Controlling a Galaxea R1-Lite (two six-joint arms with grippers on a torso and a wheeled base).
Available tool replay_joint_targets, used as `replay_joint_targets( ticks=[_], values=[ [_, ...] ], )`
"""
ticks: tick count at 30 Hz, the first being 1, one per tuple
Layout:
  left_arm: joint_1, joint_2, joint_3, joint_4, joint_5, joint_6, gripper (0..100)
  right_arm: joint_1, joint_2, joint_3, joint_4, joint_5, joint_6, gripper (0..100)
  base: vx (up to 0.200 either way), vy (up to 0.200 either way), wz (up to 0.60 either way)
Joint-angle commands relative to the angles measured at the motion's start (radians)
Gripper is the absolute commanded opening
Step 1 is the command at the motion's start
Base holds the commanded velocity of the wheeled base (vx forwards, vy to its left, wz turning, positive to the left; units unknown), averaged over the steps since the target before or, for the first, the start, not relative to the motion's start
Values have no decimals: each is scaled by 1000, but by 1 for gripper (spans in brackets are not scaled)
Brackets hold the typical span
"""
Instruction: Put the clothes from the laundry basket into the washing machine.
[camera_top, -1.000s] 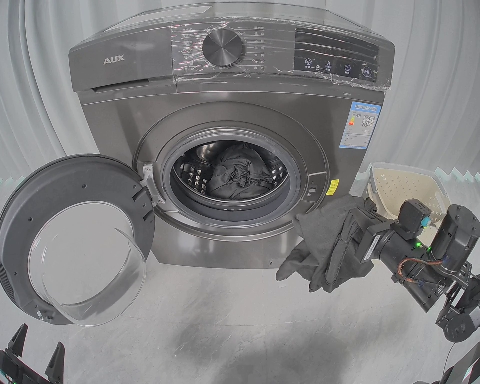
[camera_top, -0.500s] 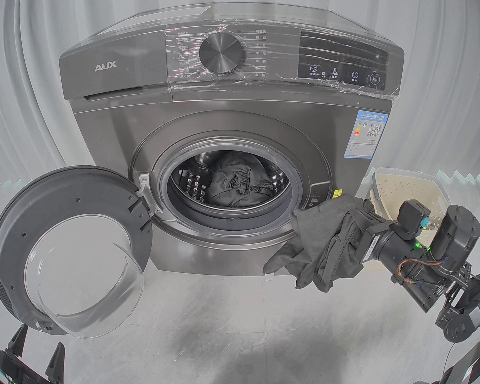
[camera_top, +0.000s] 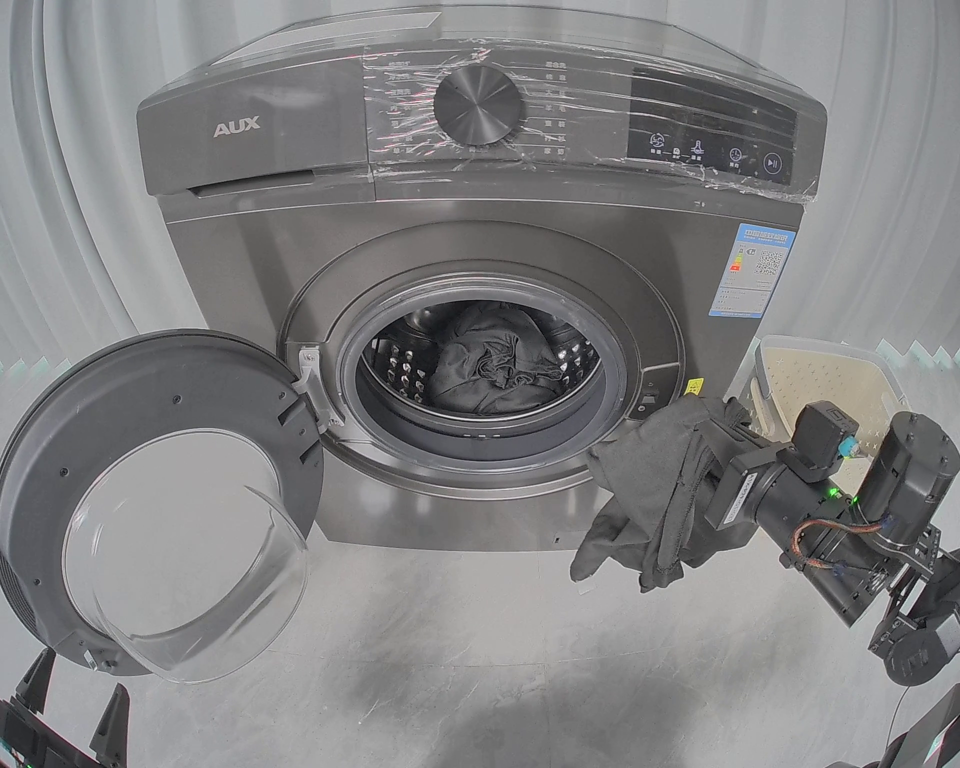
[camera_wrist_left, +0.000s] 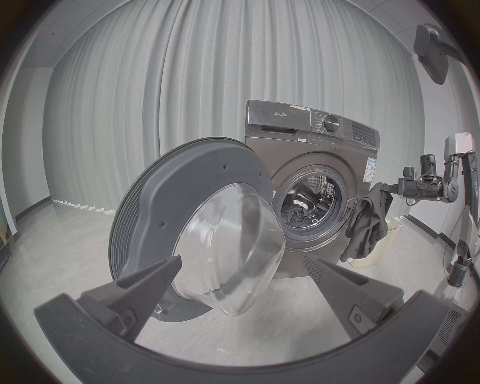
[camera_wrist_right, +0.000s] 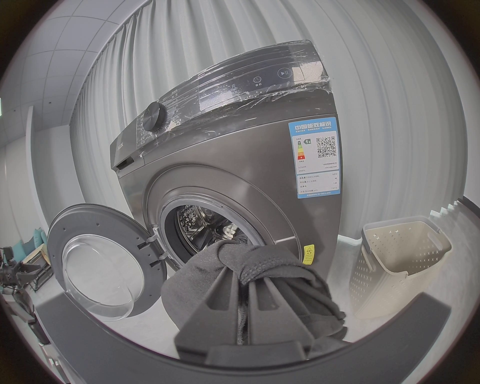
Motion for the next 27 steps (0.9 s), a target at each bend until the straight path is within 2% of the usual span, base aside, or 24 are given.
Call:
replay_joint_targets(
  ticks=[1, 7, 8, 14, 16, 24, 27],
  values=[
    [0, -15, 15, 0, 0, 0, 100, 1, 2, 0, 0, -1, 0, 0, 0, 0, 0],
    [0, -15, 15, -2, 0, 1, 100, 5, 2, 9, 0, 0, 0, 0, 0, 0, 0],
    [0, -15, 15, -2, 0, 4, 100, 24, 3, 9, 0, 0, 0, 0, 0, 0, 0],
    [3, -16, 16, -3, -2, 26, 100, 46, 15, 2, 0, 0, 0, 0, 0, 0, 0],
    [3, -16, 16, -3, -5, 49, 100, 64, 22, 5, 0, -1, 0, 0, 0, 0, 0],
    [3, -16, 16, -3, -5, 53, 100, 81, 20, -9, 0, -1, 3, 0, 0, 0, 0],
    [3, -16, 16, -3, -8, 55, 100, 104, 34, -10, 0, -3, 19, 0, 0, 0, 0]
  ],
)
